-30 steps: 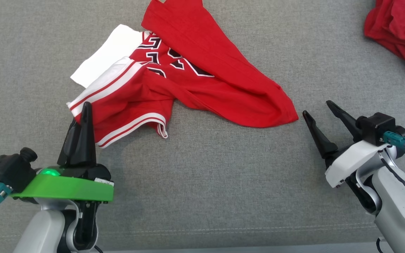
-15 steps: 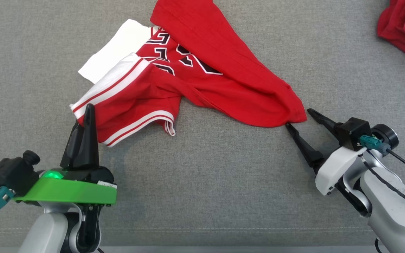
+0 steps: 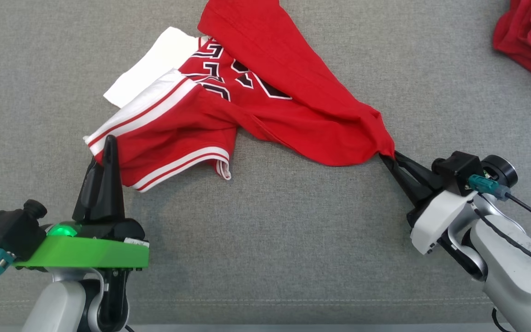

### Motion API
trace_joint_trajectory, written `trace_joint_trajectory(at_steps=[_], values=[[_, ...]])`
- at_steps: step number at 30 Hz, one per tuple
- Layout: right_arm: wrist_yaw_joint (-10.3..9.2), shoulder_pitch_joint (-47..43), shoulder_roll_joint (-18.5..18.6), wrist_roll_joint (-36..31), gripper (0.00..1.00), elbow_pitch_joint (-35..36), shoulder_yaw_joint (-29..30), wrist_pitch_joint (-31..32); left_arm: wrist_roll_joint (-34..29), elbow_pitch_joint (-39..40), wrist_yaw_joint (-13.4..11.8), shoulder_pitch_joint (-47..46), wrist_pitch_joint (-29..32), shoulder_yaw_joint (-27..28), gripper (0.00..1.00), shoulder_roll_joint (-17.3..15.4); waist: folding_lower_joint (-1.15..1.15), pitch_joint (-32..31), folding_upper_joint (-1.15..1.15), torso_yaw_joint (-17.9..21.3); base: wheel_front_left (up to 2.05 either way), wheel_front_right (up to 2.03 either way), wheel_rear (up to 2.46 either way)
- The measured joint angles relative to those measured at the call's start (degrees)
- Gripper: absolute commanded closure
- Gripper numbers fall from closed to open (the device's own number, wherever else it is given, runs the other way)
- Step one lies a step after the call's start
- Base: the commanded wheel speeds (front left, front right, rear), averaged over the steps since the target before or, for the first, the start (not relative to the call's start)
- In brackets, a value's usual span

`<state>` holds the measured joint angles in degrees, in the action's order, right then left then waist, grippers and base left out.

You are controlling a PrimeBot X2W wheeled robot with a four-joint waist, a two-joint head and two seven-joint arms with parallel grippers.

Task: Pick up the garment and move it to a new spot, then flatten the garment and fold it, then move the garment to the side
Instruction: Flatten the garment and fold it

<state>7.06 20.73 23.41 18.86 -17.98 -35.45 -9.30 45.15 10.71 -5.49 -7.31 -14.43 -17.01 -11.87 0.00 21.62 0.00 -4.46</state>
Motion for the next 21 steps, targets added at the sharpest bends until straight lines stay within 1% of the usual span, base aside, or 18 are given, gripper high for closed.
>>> trace_joint_trajectory(at_steps=[3, 6, 9, 15, 16, 17, 21], values=[[0.00, 0.02, 0.00, 1.58, 1.00, 1.20, 0.97, -1.04, -0.58, 0.55, 0.02, 0.21, 0.00, 0.63, 1.00, -0.08, 0.00, -0.55, 0.00, 0.36, 0.00, 0.00, 0.00], [0.00, 0.48, 0.00, 2.94, 1.00, 3.09, 3.26, -2.44, -1.22, 1.53, 0.77, 0.10, 0.00, 2.01, 1.00, -0.89, 0.00, -1.30, 0.00, 0.80, 0.00, 0.00, 0.00], [0.00, 1.99, -0.18, 6.79, 1.00, 6.57, 6.03, -3.36, -3.53, 2.81, 1.52, -1.01, 0.00, 2.57, 1.00, -3.41, 0.00, -2.37, 0.00, 1.30, 0.00, 0.00, 0.00], [0.00, 8.15, 0.62, 10.56, 1.00, 12.77, 9.91, -3.88, -4.61, 5.16, 3.04, -7.92, 0.57, 4.31, 1.00, -7.89, 0.00, -5.41, 0.00, 2.51, 0.00, 0.00, 0.00], [0.01, 9.19, 1.23, 10.81, 1.00, 13.27, 10.53, -4.03, -4.70, 5.26, 3.16, -9.14, 1.21, 4.38, 1.00, -8.57, 0.00, -6.02, 0.00, 2.72, 0.00, 0.00, 0.00], [0.00, 11.21, 2.41, 12.00, 1.00, 13.96, 12.17, -4.05, -5.91, 5.28, 3.72, -11.22, 2.83, 4.53, 1.00, -10.53, 0.00, -7.33, 0.00, 3.16, 0.00, 0.00, 0.00], [0.01, 14.23, 3.58, 13.08, 1.00, 13.99, 15.14, -4.10, -6.11, 4.72, 4.32, -14.30, 6.26, 5.01, 1.00, -13.17, 0.00, -10.12, 0.00, 4.12, 0.00, 0.00, 0.00]])
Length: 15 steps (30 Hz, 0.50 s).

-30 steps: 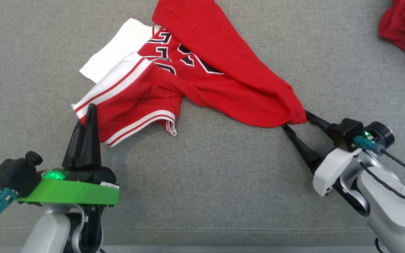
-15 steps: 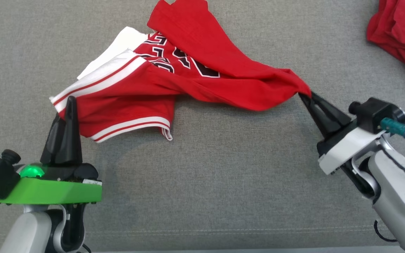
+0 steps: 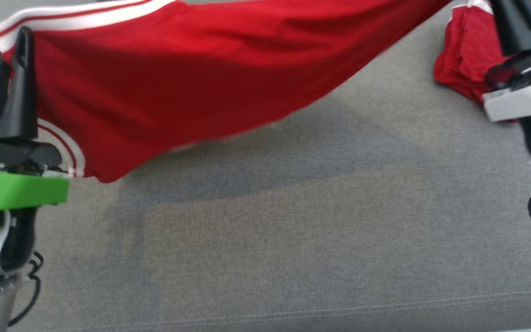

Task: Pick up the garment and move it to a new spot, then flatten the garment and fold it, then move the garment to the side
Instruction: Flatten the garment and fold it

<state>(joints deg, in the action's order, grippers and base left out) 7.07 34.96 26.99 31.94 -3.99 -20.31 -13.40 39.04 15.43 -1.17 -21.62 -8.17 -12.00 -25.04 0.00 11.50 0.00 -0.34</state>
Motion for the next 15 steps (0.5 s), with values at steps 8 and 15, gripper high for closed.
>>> trace_joint_trajectory(at_steps=[8, 15], values=[[0.00, 3.92, 1.89, 2.54, 1.00, 0.76, 3.65, 1.56, 1.23, 1.60, 1.55, -7.34, 4.19, -0.34, 1.00, -1.14, 0.00, -5.41, 0.00, 2.02, 0.00, 0.00, 0.00], [-0.43, 6.09, 5.09, 4.68, 1.00, 5.05, 7.34, 5.03, 4.80, 6.43, 1.98, -11.70, 9.14, -1.67, 1.00, -0.75, 0.00, -8.05, 0.00, 4.07, 0.00, 0.00, 0.00]])
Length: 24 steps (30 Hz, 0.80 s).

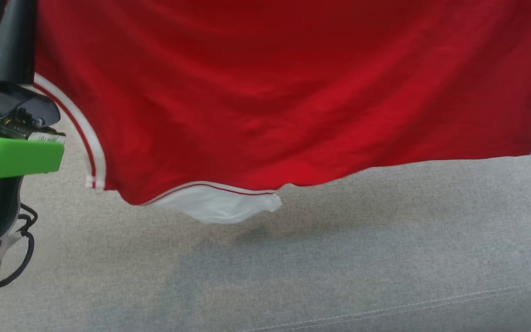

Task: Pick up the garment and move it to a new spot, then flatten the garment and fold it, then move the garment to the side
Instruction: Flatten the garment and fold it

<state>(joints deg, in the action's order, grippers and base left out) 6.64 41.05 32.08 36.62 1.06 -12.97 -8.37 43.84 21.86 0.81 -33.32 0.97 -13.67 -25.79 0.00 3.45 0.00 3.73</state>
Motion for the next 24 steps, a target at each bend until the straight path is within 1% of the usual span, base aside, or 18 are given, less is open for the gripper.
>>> trace_joint_trajectory(at_steps=[2, 4, 8, 10, 12, 16, 21, 24], values=[[-0.29, 0.03, 0.67, 1.09, 1.00, 0.21, 0.68, 1.35, 1.38, 0.32, -0.36, -0.96, 1.58, -0.14, 1.00, 0.32, 0.00, 0.12, 0.00, 0.42, 0.00, 0.00, 0.00], [-0.66, 0.09, 0.54, 2.67, 1.00, 0.09, 0.81, 3.00, 1.92, -0.25, -0.99, -1.65, 3.25, -0.24, 1.00, 0.60, 0.00, 0.65, 0.00, 0.63, 0.00, 0.00, 0.00], [-0.70, 1.87, -0.38, 5.02, 1.00, -1.36, -0.08, 6.75, 2.66, -3.89, -3.01, -3.64, 6.88, -0.89, 1.00, 1.04, 0.00, 2.54, 0.00, 0.82, 0.00, 0.00, 0.00], [-0.71, 2.93, -0.75, 5.34, 1.00, -1.94, -0.37, 7.64, 2.66, -5.06, -3.38, -4.69, 7.61, -0.99, 1.00, 1.04, 0.00, 3.14, 0.00, 0.87, 0.00, 0.00, 0.00], [-0.79, 7.09, -2.14, 6.28, 1.00, -4.26, -1.30, 10.16, 2.07, -8.82, -4.04, -9.22, 9.12, -1.05, 1.00, 1.12, 0.00, 5.10, 0.00, 1.06, 0.00, 0.00, 0.00], [-3.02, 14.16, -5.05, 6.82, 1.00, -8.71, -1.98, 12.85, -0.36, -13.80, -4.72, -16.87, 9.54, -0.93, 1.00, 1.31, 0.00, 7.98, 0.00, 1.35, 0.00, 0.00, 0.00], [-5.33, 23.85, -6.59, 3.86, 1.00, -12.33, -3.12, 13.99, -3.33, -17.42, -5.32, -27.03, 7.44, 0.19, 1.00, 3.78, 0.00, 11.81, 0.00, 1.75, 0.00, 0.00, 0.00], [-6.25, 28.49, -8.26, 3.04, 1.00, -13.69, -3.76, 14.05, -5.57, -20.27, -5.64, -30.97, 6.84, 0.18, 1.00, 4.24, 0.00, 14.18, 0.00, 1.92, 0.00, 0.00, 0.00]])
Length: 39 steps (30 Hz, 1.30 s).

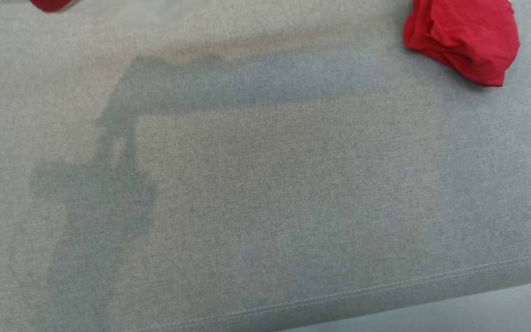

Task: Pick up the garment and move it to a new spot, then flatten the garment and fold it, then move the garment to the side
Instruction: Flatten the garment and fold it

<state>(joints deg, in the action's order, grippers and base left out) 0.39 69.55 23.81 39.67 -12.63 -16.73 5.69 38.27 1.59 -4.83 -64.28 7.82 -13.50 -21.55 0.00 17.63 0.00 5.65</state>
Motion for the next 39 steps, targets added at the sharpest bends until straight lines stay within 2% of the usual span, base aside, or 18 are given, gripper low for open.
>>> trace_joint_trajectory(at_steps=[2, 6, 10, 15, 19, 22, 27, 32, 36, 37, 38, 39], values=[[-0.04, 1.12, -0.66, -0.33, 1.00, -0.76, -0.22, 0.00, -0.57, -1.18, -0.14, -0.77, -0.38, -0.08, 1.00, 0.19, 0.00, 0.82, 0.00, 0.04, 0.00, 0.00, 0.00], [-1.52, 3.66, -2.54, -1.23, 1.00, -4.01, -0.70, -0.02, -1.37, -4.67, -0.24, -2.89, -1.96, -0.23, 1.00, 1.31, 0.00, 4.04, 0.00, 0.12, 0.00, 0.00, 0.00], [-1.57, 5.17, -3.93, -0.74, 1.00, -6.13, 0.10, -0.63, -1.33, -5.58, -0.23, -4.80, -3.36, -0.84, 1.00, 3.00, 0.00, 7.31, 0.00, 0.14, 0.00, 0.00, 0.00], [-1.56, 6.59, -2.31, -0.90, 1.00, -8.91, 0.73, -0.90, -1.52, -8.40, -0.22, -6.13, -3.41, -1.35, 1.00, 2.97, 0.00, 11.41, 0.00, -0.02, 0.00, 0.00, 0.00], [-1.41, 10.46, -3.74, -1.34, 1.00, -9.88, 0.81, -3.91, -3.48, -8.87, -0.10, -11.06, -7.17, 0.00, 1.00, 2.99, 0.00, 14.52, 0.00, -0.09, 0.00, 0.00, 0.00], [-0.85, 12.08, -4.47, -1.78, 1.00, -10.90, 0.87, -6.58, -3.75, -9.70, 0.87, -13.56, -9.77, 0.41, 1.00, 3.20, 0.00, 16.42, 0.00, -0.06, 0.00, 0.00, 0.00], [1.15, 12.33, -5.48, -1.87, 1.00, -13.95, -0.13, -8.42, -3.65, -11.43, 2.45, -13.65, -12.66, 0.49, 1.00, 4.53, 0.01, 18.10, 0.00, 0.21, 0.00, 0.00, 0.00], [4.42, 10.84, -5.75, -1.48, 1.00, -15.67, -1.42, -10.00, -1.72, -10.88, 5.11, -12.89, -14.89, 1.20, 1.00, 4.35, 0.00, 18.42, 0.00, 0.56, 0.00, 0.00, 0.00], [6.19, 6.26, -5.41, -1.13, 1.00, -15.81, -3.13, -11.54, 0.32, -8.98, 7.91, -6.83, -15.51, 0.89, 1.00, 3.27, 0.01, 18.12, 0.00, 0.85, 0.00, 0.00, 0.00], [6.35, 4.36, -5.20, -0.96, 1.00, -15.86, -3.64, -11.81, 0.92, -8.59, 8.56, -4.07, -15.70, 0.65, 0.97, 3.11, 0.00, 17.91, 0.00, 0.90, 0.00, 0.00, 0.00], [6.53, 2.27, -5.00, -0.62, 1.00, -15.90, -3.85, -12.15, 1.45, -8.35, 9.27, -1.19, -15.68, 0.03, 0.89, 3.09, 0.01, 17.65, 0.00, 0.94, 0.00, 0.00, 0.00], [6.67, 0.09, -4.66, -0.19, 1.00, -15.90, -4.08, -12.27, 1.60, -7.98, 9.65, 1.91, -15.68, -0.84, 0.88, 3.08, 0.00, 17.36, 0.00, 0.97, 0.00, 0.00, 0.00]])
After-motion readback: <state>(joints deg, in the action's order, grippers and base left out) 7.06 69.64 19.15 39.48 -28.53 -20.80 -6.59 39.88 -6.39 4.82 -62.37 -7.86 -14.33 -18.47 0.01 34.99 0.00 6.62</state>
